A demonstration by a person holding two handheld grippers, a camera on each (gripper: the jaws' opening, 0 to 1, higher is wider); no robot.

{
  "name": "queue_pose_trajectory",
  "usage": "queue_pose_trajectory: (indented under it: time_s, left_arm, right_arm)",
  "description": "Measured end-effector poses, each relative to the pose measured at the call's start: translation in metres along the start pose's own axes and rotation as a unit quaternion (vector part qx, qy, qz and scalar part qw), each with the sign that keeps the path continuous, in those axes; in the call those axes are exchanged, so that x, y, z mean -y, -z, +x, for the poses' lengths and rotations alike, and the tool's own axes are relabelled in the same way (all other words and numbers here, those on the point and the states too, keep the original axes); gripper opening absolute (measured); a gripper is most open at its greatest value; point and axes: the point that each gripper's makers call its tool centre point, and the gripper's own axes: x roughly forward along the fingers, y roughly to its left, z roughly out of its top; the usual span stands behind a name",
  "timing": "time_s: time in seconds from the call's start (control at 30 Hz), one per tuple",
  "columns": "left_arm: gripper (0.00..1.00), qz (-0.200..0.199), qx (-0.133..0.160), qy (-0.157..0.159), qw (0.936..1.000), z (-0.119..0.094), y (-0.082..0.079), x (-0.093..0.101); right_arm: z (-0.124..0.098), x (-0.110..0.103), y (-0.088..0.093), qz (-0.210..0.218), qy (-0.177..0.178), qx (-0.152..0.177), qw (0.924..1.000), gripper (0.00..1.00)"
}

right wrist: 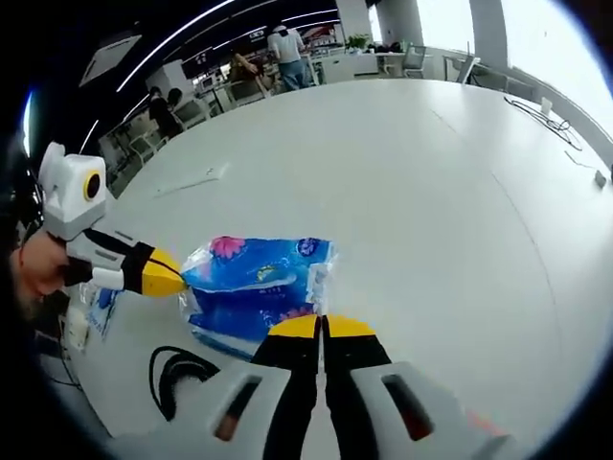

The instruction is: Arrange the tabletop items into an orderly group along one side of the table until the central work area is clear of visible clutter.

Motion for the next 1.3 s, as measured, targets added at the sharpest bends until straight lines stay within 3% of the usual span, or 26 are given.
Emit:
queue_pose_trajectory:
  time_s: [0.63,1.3]
  left_arm:
    - [0.0,0.006,-0.001,-0.002,1.0,0.0044,0.0002,-0.0027]
    - [0.17,0.009,0.005,0.008,0.9999,-0.0026,-0.0023,-0.0006]
  right_arm:
    - [0.0023,0.0065,0.0005,-0.004,0.006,-0.002,1.0,0.02]
    - [-0.0034,0.0094,0.0002,-0.001,0.011,0.004,0.9999,0.15]
